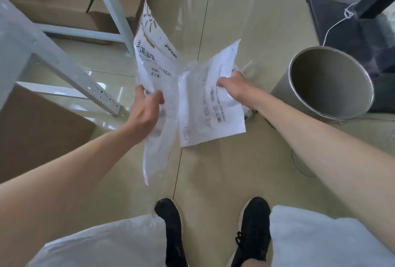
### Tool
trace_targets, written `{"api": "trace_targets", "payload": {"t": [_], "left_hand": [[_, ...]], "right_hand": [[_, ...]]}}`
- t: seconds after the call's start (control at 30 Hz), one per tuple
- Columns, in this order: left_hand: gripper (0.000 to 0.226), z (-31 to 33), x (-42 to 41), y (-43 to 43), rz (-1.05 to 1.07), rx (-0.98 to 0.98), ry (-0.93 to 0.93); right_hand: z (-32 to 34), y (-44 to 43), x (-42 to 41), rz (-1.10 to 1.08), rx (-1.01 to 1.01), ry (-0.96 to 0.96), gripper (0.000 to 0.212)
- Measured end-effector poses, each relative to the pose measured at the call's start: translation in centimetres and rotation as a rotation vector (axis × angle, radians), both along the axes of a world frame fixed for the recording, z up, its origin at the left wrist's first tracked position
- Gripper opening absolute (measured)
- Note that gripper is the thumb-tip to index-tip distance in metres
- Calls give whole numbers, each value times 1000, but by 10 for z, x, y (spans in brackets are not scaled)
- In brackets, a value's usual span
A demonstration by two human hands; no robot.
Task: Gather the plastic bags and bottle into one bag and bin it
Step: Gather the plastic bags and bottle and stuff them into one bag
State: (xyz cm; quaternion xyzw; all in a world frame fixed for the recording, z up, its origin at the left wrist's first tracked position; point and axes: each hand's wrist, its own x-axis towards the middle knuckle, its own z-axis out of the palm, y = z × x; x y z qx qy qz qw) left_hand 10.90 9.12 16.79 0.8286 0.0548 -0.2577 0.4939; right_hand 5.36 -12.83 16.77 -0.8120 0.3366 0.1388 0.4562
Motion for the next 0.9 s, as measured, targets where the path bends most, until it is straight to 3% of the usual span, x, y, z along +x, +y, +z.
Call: {"api": "trace_targets", "payload": {"t": [0.07,0.13,0.2,0.3,0.37,0.47,0.57,0.73,0.8,0.83,0.9], "left_hand": [[26,17,1,4,69,-35,144],[17,33,0,9,105,-115,338],[22,42,3,16,149,-237,441],[40,45,15,27,234,-394,539],[57,45,20,38,223,-477,590],[60,37,23,48,139,-338,623],[37,32,21,51,101,-164,610],[13,23,12,49,89,-34,601],[7,18,10,46,179,34,549],[11,12,11,45,250,68,500],[44,2,18,46,395,115,401]], "right_hand": [[27,35,-1,187,-92,-118,17],[36,70,-8,396,-44,-219,28],[33,97,-19,554,42,-241,49],[31,123,-38,552,288,-185,53],[27,135,-46,520,415,-95,68],[23,140,-52,545,487,11,76],[21,140,-57,586,478,64,61],[8,140,-60,677,357,75,61],[2,145,-60,766,303,52,67],[-3,148,-60,814,280,23,71],[-12,151,-62,902,245,-26,78]]}}
